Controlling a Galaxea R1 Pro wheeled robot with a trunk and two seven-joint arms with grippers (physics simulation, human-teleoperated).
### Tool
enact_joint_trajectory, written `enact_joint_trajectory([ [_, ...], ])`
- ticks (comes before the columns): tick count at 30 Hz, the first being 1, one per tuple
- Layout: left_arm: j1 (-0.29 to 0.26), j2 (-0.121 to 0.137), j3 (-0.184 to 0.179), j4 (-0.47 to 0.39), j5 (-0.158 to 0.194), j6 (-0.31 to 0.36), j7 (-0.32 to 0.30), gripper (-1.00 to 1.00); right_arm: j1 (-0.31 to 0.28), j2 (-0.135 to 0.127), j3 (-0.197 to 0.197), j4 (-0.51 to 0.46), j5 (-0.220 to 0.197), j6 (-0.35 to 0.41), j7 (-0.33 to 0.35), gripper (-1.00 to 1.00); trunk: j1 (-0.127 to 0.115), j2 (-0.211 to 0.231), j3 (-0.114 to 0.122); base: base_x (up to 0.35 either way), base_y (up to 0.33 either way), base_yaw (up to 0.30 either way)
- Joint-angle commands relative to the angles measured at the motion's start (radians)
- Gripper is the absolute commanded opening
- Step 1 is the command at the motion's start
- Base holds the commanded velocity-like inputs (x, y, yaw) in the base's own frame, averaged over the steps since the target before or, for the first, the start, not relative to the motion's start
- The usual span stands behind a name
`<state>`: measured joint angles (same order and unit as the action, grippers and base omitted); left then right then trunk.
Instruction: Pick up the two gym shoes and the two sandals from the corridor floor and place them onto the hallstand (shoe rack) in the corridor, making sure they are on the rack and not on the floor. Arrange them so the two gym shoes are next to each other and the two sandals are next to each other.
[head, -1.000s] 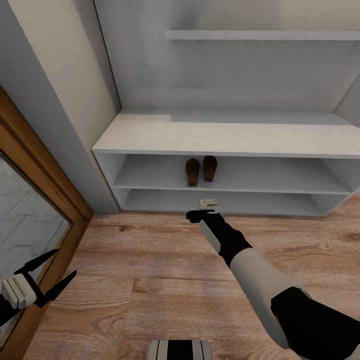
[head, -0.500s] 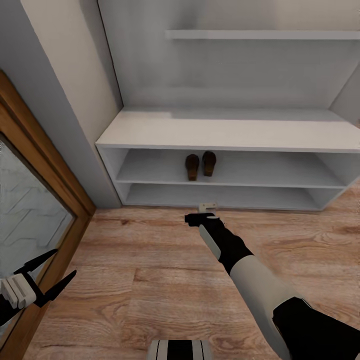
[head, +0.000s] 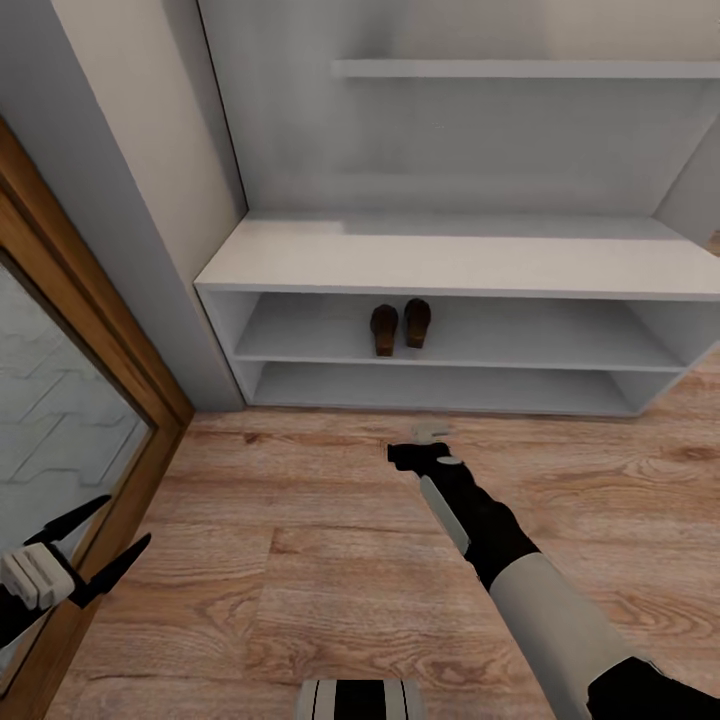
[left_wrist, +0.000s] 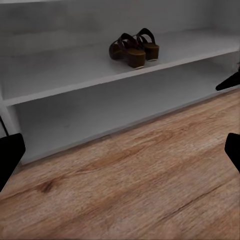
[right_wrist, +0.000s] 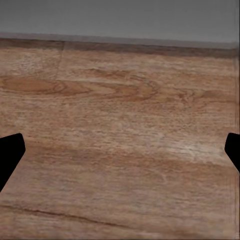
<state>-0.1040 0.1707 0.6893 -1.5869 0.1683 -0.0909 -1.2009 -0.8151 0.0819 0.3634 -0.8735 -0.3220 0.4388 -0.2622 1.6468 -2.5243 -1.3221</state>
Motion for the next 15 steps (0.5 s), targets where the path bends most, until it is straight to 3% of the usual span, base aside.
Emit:
enact_joint_trajectory([
  [1, 0.0, 0.0, 0.0, 0.0, 0.0, 0.0, 0.0, 1.0, 0.001, -0.001, 0.0, -0.001, 0.0, 0.0, 0.0, 1.0, 0.0, 0.0, 0.0, -0.024, 0.0, 0.0],
  [3, 0.0, -0.001, -0.004, 0.0, -0.002, 0.0, 0.017, 1.0, 0.058, -0.046, 0.004, -0.081, -0.001, 0.0, 0.013, 1.0, 0.0, 0.0, 0.0, -0.018, 0.0, 0.0],
  [4, 0.0, -0.001, -0.004, 0.0, -0.002, 0.0, 0.017, 1.0, 0.058, -0.046, 0.004, -0.081, -0.001, 0.0, 0.013, 1.0, 0.0, 0.0, 0.0, -0.016, 0.0, 0.0],
  [5, 0.0, -0.002, -0.006, 0.0, -0.003, 0.0, 0.023, 1.0, 0.087, -0.069, 0.005, -0.121, -0.001, 0.0, 0.022, 1.0, 0.0, 0.0, 0.0, -0.013, 0.0, 0.0],
  [6, 0.0, -0.002, -0.006, 0.0, -0.003, 0.0, 0.023, 1.0, 0.087, -0.069, 0.005, -0.121, -0.001, 0.0, 0.022, 1.0, 0.0, 0.0, 0.0, -0.013, 0.0, 0.0],
  [7, 0.0, -0.002, -0.007, 0.0, -0.003, 0.0, 0.028, 1.0, 0.119, -0.094, 0.006, -0.16, -0.001, 0.0, 0.03, 1.0, 0.0, 0.0, 0.0, -0.01, 0.0, 0.0],
  [8, 0.0, -0.002, -0.007, 0.0, -0.003, 0.0, 0.028, 1.0, 0.119, -0.094, 0.006, -0.16, -0.001, 0.0, 0.03, 1.0, 0.0, 0.0, 0.0, -0.01, 0.0, 0.0],
  [10, 0.0, -0.002, -0.009, -0.001, -0.004, 0.0, 0.035, 1.0, 0.193, -0.14, 0.006, -0.231, -0.001, -0.001, 0.05, 1.0, 0.0, 0.0, 0.0, -0.007, 0.0, 0.0],
  [13, 0.0, -0.002, -0.01, -0.001, -0.005, 0.0, 0.037, 1.0, 0.233, -0.162, 0.005, -0.266, -0.001, -0.004, 0.059, 1.0, 0.0, 0.0, 0.0, -0.006, 0.0, 0.0],
  [15, 0.0, -0.003, -0.011, -0.001, -0.006, 0.001, 0.041, 1.0, 0.309, -0.204, 0.002, -0.334, -0.001, -0.025, 0.075, 1.0, 0.0, 0.0, 0.0, -0.004, 0.0, 0.0],
])
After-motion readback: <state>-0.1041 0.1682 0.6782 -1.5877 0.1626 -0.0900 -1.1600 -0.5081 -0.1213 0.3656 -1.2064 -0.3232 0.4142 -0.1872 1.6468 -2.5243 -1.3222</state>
